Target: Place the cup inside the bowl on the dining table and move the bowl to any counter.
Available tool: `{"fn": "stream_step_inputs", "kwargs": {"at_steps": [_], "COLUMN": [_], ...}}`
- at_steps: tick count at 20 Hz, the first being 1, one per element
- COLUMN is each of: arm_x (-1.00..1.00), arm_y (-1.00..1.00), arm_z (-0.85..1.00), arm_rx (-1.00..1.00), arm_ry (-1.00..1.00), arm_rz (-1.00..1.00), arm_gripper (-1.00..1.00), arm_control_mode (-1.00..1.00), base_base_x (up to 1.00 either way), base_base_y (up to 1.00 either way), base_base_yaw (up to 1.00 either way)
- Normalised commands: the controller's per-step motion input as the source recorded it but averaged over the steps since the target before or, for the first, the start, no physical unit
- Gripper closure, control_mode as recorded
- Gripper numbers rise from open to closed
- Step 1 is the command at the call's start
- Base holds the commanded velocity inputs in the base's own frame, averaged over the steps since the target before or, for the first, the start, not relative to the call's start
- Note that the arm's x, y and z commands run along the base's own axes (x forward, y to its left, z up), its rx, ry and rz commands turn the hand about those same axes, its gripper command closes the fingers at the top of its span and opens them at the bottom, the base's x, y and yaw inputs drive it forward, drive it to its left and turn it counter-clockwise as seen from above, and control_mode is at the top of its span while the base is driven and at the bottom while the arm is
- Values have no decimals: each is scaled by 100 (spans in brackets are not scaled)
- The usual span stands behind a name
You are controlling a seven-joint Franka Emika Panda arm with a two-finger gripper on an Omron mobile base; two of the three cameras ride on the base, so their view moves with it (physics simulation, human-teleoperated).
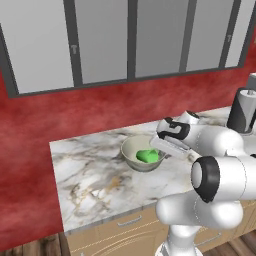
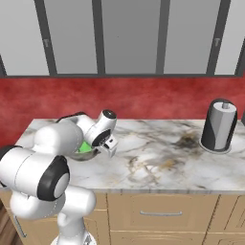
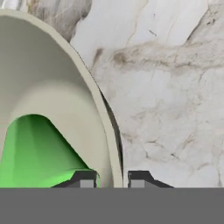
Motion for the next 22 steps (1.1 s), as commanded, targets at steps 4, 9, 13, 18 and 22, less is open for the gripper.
{"fn": "stream_step_inputs", "kwargs": {"at_steps": [4, 9, 13, 18, 22], "arm_x": [0, -24, -83, -81, -85], "arm_y": [0, 0, 0, 0, 0], "arm_z": [4, 14, 30, 43, 61], "arm_rx": [0, 0, 0, 0, 0], "arm_ry": [0, 0, -14, -22, -21], "arm_rz": [-3, 0, 0, 0, 3], "arm_gripper": [-100, -100, -100, -100, -100], "arm_control_mode": [-100, -100, -100, -100, -100], "base_base_x": [0, 0, 0, 0, 0], "base_base_y": [0, 0, 0, 0, 0], "base_base_yaw": [0, 0, 0, 0, 0]}}
